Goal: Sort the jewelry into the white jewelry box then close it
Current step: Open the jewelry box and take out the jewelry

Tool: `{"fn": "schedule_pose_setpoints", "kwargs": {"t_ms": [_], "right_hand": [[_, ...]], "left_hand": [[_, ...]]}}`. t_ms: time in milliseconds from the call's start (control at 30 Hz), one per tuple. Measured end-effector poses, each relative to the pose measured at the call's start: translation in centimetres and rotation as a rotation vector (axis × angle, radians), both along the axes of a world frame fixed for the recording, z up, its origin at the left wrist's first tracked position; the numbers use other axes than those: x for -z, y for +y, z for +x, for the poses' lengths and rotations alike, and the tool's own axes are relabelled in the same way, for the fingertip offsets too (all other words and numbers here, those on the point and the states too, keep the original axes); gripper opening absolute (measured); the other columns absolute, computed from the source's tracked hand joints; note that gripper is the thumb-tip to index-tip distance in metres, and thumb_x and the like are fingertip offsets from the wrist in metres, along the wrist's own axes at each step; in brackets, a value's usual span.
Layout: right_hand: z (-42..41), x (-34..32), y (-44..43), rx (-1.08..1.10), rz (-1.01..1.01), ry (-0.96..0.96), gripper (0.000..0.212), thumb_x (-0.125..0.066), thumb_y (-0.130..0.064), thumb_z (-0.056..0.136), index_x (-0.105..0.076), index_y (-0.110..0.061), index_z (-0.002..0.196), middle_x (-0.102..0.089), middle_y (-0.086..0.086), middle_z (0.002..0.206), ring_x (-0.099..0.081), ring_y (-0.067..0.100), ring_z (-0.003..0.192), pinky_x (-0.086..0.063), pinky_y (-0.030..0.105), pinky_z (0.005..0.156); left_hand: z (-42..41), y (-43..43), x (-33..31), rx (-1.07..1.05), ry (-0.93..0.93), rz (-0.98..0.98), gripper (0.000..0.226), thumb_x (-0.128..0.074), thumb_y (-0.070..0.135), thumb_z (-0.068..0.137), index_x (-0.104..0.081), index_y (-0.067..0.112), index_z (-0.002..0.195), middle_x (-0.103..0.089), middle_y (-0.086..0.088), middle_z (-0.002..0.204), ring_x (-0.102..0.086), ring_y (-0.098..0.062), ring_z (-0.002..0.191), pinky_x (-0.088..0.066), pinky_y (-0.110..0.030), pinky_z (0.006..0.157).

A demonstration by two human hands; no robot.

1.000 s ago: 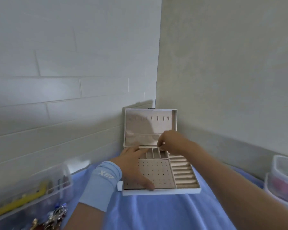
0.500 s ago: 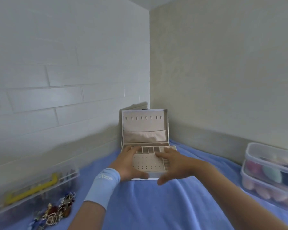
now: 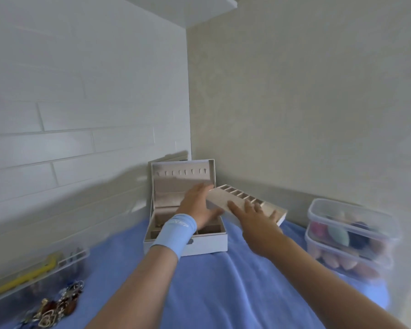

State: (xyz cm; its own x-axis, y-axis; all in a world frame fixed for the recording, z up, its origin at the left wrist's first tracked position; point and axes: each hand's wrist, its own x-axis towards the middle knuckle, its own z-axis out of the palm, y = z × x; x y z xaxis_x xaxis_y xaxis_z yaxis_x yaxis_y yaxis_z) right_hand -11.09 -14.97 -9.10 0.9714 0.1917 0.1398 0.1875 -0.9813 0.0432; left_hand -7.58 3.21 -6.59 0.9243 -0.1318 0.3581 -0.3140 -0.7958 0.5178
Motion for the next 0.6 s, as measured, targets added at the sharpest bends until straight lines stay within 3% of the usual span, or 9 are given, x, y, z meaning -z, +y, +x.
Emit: {"fn": "schedule_pose_setpoints", "kwargs": {"t_ms": [167,267,333,500,600], "right_hand": [[-0.1,0.0,1.4,0.268,0.007,0.125,0.086,-0.055,-0.004,0.097,0.002,-0.013,0.160,0.005,0.022,0.167,-0.008,0.046,0.152,-0.023,0.072,0.112],[0.8,1.1,2.7,0.357,0.058,0.235,0.083,-0.055,-0.013,0.100,0.002,-0.005,0.160,-0.001,0.027,0.165,-0.010,0.050,0.150,-0.024,0.072,0.112],[1.3,1.4,3.4,0.412,0.128,0.267,0.091,-0.063,-0.019,0.095,0.000,-0.006,0.160,-0.009,0.024,0.164,-0.015,0.048,0.150,-0.029,0.068,0.113],[2.1,1.6,4.1,0.419,0.152,0.293,0.106,-0.075,-0.022,0.086,0.002,-0.015,0.160,-0.009,0.022,0.162,-0.013,0.045,0.149,-0.033,0.069,0.109],[3.3,2.7,3.6,0.163,0.075,0.276,0.101,-0.064,-0.027,0.088,0.008,-0.030,0.159,-0.003,0.017,0.164,-0.006,0.039,0.152,-0.016,0.075,0.111]], "left_hand": [[-0.2,-2.8,0.9,0.035,0.121,0.116,0.057,-0.063,0.026,0.092,-0.044,0.018,0.144,-0.040,-0.006,0.149,-0.037,-0.028,0.139,-0.030,-0.039,0.116],[-0.8,-3.0,1.8,0.051,0.174,0.191,0.032,-0.057,0.024,0.088,-0.060,0.022,0.120,-0.060,-0.008,0.127,-0.058,-0.031,0.111,-0.048,-0.039,0.095],[-1.1,-2.6,2.3,0.065,0.210,0.246,0.025,-0.055,0.024,0.090,-0.061,0.021,0.114,-0.064,-0.009,0.115,-0.060,-0.032,0.101,-0.048,-0.035,0.086],[-1.6,-1.5,2.9,0.084,0.233,0.389,0.035,-0.054,0.029,0.096,-0.056,0.024,0.130,-0.058,-0.005,0.134,-0.054,-0.030,0.120,-0.042,-0.037,0.101],[-2.2,-1.4,3.0,0.083,0.272,0.474,0.043,-0.047,0.031,0.102,-0.046,0.027,0.144,-0.046,0.001,0.149,-0.041,-0.027,0.136,-0.027,-0.034,0.107]]}}
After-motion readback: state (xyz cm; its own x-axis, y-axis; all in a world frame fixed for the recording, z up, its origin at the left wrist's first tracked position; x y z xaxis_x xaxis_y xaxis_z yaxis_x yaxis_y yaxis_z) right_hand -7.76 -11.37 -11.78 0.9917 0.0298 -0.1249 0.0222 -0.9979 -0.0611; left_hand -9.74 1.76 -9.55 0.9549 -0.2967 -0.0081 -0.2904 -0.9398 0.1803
